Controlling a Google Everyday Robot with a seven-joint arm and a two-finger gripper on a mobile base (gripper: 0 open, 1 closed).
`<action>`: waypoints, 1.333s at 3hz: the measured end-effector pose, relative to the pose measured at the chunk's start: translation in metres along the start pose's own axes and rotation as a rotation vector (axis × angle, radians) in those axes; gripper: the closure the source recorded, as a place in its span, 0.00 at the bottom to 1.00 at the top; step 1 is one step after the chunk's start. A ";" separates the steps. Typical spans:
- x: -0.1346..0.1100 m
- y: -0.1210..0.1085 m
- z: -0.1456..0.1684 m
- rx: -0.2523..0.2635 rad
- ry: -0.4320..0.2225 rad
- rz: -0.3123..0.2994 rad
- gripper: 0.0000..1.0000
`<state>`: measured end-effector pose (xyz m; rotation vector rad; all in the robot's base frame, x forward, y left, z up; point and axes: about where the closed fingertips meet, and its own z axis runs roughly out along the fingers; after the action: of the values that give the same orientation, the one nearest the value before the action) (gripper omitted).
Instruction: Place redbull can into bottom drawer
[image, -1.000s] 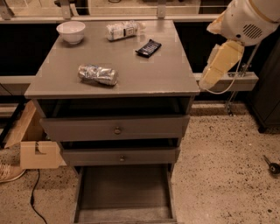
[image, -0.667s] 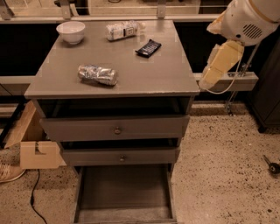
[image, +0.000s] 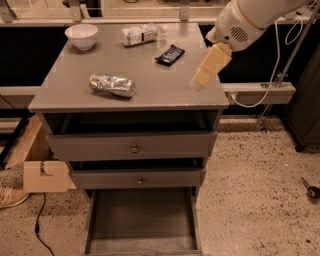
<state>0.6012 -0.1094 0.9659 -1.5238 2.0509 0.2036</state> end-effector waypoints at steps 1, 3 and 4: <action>-0.028 -0.009 0.038 -0.062 -0.040 0.109 0.00; -0.099 -0.015 0.110 -0.102 -0.038 0.267 0.00; -0.126 -0.011 0.131 -0.019 -0.032 0.244 0.00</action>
Offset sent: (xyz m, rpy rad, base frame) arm 0.0789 0.1252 -0.0350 0.2120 0.2505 -0.1451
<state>0.6809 0.0494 0.9256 -1.2692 2.2115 0.3395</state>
